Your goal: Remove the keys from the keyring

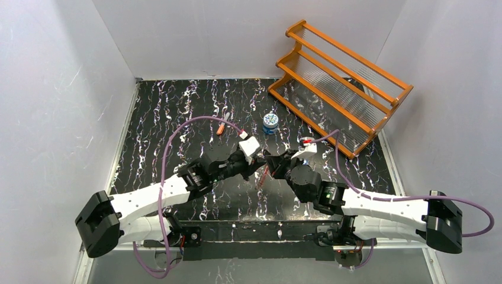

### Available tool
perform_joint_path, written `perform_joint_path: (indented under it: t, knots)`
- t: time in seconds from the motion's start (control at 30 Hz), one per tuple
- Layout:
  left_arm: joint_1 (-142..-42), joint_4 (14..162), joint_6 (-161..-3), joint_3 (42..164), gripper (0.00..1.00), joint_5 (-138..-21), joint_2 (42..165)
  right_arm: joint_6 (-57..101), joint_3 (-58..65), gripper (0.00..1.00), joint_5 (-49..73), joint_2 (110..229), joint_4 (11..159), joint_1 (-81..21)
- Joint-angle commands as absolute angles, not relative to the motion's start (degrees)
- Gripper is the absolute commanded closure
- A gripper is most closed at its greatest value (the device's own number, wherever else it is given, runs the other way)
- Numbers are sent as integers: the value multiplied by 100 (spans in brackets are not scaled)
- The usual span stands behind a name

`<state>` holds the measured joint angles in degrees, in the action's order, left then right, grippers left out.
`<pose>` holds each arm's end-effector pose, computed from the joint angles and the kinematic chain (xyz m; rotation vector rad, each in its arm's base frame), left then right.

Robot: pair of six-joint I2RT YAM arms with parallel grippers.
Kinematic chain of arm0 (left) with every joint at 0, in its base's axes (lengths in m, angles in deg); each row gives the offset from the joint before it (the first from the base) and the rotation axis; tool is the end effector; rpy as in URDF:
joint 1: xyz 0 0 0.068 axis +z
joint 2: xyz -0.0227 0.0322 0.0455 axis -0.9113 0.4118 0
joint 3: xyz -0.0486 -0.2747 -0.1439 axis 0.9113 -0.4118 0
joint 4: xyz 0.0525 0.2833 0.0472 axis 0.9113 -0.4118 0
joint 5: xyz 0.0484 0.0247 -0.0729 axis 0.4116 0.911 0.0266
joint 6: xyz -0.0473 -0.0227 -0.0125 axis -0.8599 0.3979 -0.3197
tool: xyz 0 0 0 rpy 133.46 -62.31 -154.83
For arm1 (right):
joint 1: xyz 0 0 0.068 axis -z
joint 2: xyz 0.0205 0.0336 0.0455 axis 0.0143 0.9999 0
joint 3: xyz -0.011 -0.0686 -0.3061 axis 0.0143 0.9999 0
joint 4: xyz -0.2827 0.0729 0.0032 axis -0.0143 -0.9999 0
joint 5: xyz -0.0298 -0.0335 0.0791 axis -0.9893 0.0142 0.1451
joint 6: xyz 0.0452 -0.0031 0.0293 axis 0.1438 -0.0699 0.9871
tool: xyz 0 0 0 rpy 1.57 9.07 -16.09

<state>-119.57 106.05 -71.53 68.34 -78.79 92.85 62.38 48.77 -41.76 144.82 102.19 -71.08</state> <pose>0.1568 -0.2228 0.3043 0.8759 1.5262 -0.8159 0.0997 0.2026 0.2829 0.2463 1.7441 0.8341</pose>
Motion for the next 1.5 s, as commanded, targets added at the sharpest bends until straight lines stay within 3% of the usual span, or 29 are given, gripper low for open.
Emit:
perform_joint_path:
  t: [0.0,0.3,0.47,0.57,0.83,1.0,1.13,1.47]
  knots:
    - [-11827,10507,-6474,6609,100,-7829,8971,6269,4892,86,-4191,14239,10657,-7166]
    - [-11690,10243,-5520,6489,100,-8174,8658,5805,4837,53,-4167,14080,10454,-7161]
    - [-11374,10143,-5135,6467,100,-8905,8505,4476,4834,38,-3969,13675,10195,-7157]
    - [-11208,9906,-4804,6541,100,-9396,8474,3285,4864,34,-3574,13427,10063,-7155]
    - [-10801,9251,-4155,6729,100,-10645,8348,1180,5227,34,-2291,12823,9744,-7147]
    - [-10795,9239,-4065,6680,100,-10876,8147,849,5635,40,-1754,12744,10276,-7142]
    - [-10787,9437,-4300,6641,100,-11005,8091,719,6027,31,-1666,12936,11100,-7139]
    - [-10786,9827,-4653,6569,100,-11286,8065,571,6664,33,-948,13206,12602,-7043]
